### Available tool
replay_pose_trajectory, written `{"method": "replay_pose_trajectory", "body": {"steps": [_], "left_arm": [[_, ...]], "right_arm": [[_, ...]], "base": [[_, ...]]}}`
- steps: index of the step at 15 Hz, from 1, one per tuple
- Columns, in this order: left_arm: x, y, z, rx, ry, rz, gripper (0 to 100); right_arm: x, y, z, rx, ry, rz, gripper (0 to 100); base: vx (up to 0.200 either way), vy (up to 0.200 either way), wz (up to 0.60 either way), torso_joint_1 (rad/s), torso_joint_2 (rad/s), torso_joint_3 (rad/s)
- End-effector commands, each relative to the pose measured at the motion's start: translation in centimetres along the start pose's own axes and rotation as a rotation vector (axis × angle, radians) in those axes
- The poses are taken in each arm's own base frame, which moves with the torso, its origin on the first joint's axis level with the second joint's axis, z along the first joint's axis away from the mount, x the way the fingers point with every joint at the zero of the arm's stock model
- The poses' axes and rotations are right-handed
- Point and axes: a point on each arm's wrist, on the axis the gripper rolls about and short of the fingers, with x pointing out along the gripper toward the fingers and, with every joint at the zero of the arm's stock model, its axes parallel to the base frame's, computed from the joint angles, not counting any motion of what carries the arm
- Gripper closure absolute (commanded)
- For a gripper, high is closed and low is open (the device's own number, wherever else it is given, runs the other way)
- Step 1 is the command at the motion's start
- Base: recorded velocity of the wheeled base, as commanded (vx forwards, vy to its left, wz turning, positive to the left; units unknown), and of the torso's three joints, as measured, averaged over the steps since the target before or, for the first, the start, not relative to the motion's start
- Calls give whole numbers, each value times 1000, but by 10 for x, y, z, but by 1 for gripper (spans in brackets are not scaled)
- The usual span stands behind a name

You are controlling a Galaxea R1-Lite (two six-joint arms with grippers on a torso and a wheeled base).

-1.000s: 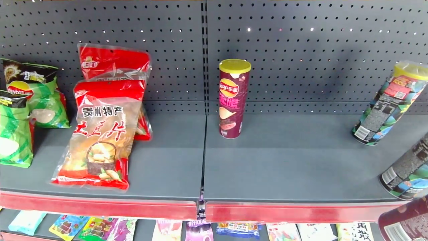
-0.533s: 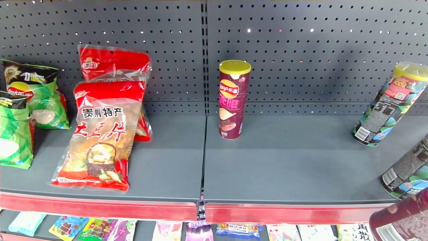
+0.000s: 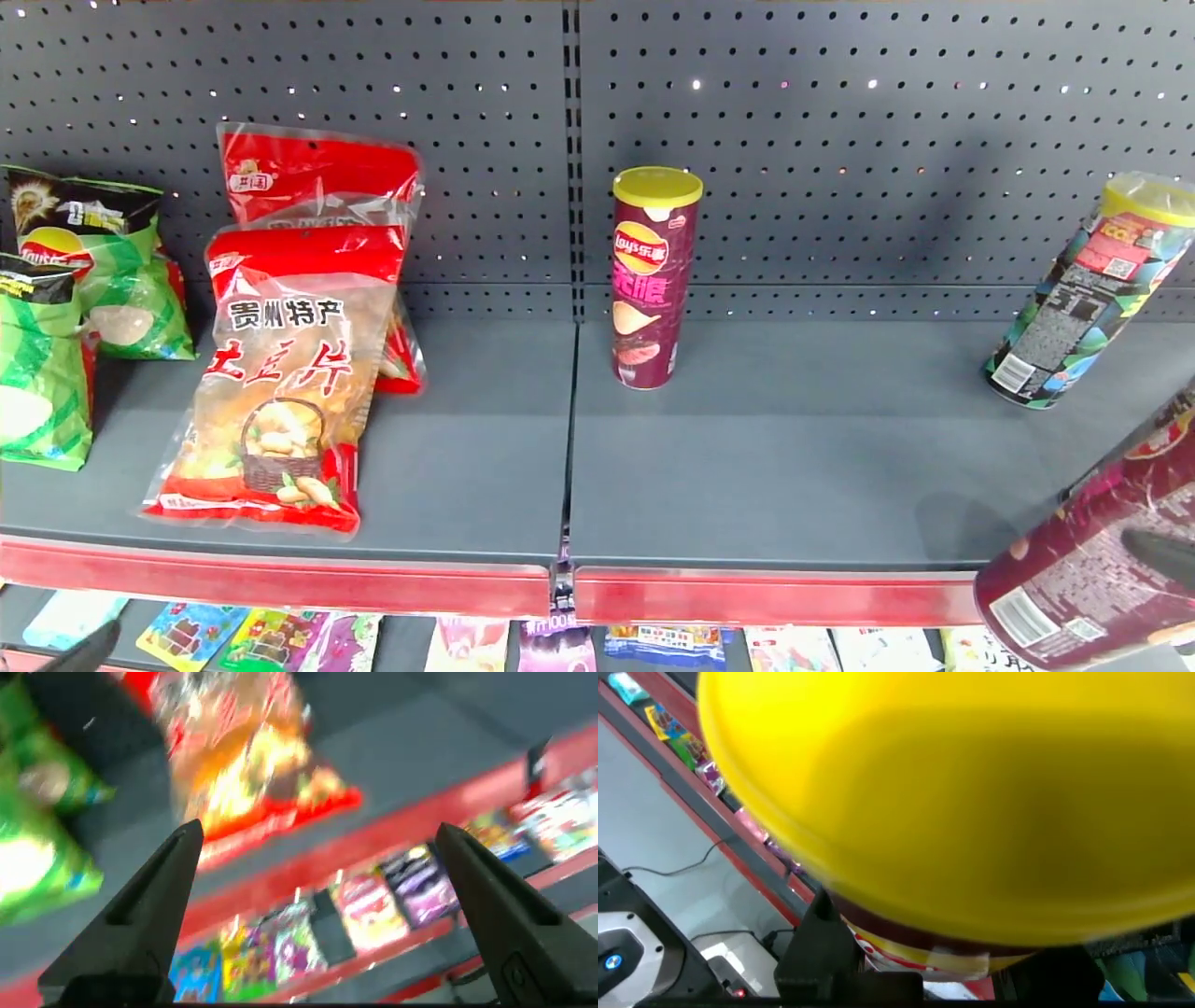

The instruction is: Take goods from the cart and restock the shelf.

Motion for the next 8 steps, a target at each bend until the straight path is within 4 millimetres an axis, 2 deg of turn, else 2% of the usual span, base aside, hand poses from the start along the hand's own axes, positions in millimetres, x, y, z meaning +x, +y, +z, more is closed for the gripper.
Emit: {"method": "replay_pose_trajectory", "body": {"steps": [1,2,3,4,5,8], "left_arm": [[75,23,35,-29,23,-191,0],[95,18,41,-66,28,-352,0],[111,15,48,-113,34,-437,0],[123,14,55,-125,43,-460,0],[148,9,66,-119,51,-512,0],[204,8,88,-112,10,-571,0]], "right_arm": [[8,-2,0,4,30,7,100],[8,-3,0,5,31,-2,100],[8,-2,-1,13,36,-4,100],[9,-2,-2,15,41,-3,100],[9,-2,-2,25,42,-2,100],[10,-3,0,51,39,-4,100]], "base": [[0,0,0,0,0,0],[0,0,0,0,0,0],[0,0,0,0,0,0],[0,0,0,0,0,0],[0,0,0,0,0,0],[0,0,0,0,0,0]]}}
